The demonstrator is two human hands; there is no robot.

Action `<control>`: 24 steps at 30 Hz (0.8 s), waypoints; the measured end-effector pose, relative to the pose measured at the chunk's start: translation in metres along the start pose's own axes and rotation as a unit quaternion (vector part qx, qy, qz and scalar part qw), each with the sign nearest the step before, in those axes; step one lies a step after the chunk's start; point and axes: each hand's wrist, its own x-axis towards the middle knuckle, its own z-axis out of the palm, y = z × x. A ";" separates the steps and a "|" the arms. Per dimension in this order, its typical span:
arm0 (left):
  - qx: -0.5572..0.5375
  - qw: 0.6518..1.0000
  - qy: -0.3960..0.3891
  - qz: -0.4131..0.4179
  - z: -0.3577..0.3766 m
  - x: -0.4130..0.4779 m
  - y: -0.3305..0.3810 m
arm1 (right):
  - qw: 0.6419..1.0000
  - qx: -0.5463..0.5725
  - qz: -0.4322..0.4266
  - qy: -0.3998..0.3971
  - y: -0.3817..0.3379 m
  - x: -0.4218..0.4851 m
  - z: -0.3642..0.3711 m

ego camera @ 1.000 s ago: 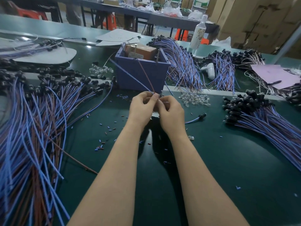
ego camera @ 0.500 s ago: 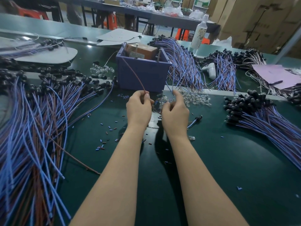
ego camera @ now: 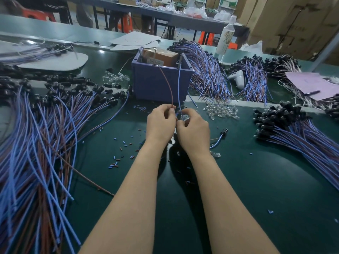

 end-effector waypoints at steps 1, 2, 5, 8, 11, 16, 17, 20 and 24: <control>0.001 1.000 0.000 0.000 0.000 0.000 0.000 | 1.000 -0.003 -0.002 -0.002 0.000 0.000 0.000; 0.002 1.000 -0.001 0.001 0.000 0.000 0.000 | 1.000 -0.007 -0.004 -0.005 0.000 0.000 0.000; 0.007 1.000 -0.002 -0.001 0.000 -0.001 0.000 | 1.000 -0.012 -0.009 -0.009 0.000 0.000 -0.001; 0.007 1.000 -0.003 -0.007 0.000 -0.001 0.000 | 1.000 -0.014 -0.009 -0.013 0.000 -0.001 -0.002; 0.005 1.000 0.000 -0.010 0.000 -0.002 0.001 | 1.000 -0.016 -0.011 -0.018 0.000 -0.001 -0.002; 0.019 1.000 0.004 -0.009 0.001 -0.003 0.002 | 0.999 -0.020 -0.013 -0.022 -0.001 -0.001 -0.002; 0.022 1.000 0.005 -0.007 0.001 -0.003 0.002 | 0.999 -0.021 -0.013 -0.022 -0.001 -0.001 -0.003; 0.021 1.000 0.007 -0.006 0.001 -0.004 0.002 | 0.999 -0.022 -0.013 -0.024 0.000 -0.002 -0.003; 0.015 1.000 0.013 -0.009 0.000 -0.005 0.003 | 1.000 -0.018 -0.014 -0.022 0.000 -0.002 -0.003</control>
